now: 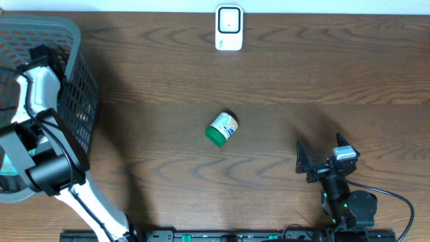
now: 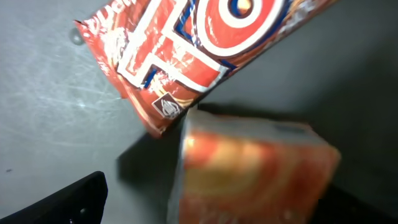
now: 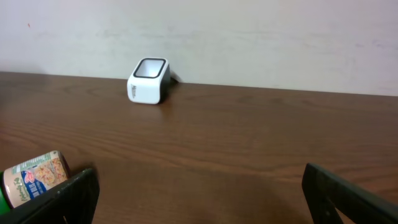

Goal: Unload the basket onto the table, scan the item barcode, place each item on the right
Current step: 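Reach into the basket and grasp the orange tissue pack with left gripper, then place the orange tissue pack right of the jar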

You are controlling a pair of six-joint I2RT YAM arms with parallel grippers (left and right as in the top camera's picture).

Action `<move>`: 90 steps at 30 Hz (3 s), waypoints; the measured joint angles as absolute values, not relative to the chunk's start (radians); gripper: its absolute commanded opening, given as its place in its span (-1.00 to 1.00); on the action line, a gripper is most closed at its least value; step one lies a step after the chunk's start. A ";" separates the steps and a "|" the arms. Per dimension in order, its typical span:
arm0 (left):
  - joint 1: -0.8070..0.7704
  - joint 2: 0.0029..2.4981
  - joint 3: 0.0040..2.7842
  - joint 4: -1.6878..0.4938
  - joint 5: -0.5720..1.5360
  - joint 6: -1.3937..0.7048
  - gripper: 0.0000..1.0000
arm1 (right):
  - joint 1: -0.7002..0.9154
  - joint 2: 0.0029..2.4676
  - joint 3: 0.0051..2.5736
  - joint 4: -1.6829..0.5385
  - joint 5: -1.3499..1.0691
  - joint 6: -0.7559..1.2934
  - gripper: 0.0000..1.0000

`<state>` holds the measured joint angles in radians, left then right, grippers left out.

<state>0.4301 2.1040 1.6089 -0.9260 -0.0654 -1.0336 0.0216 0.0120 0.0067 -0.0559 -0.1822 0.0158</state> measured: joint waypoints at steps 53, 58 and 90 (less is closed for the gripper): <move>-0.417 1.570 1.633 -0.772 0.120 -0.911 -0.04 | 0.022 0.012 0.007 -0.056 -0.182 0.016 0.99; -0.582 1.825 1.633 -0.684 0.087 -0.910 -0.04 | 0.022 0.012 0.007 -0.056 -0.182 0.016 0.98; -0.658 1.955 1.925 -0.833 -0.029 -0.551 0.96 | 0.022 0.012 0.007 -0.056 -0.182 0.015 0.98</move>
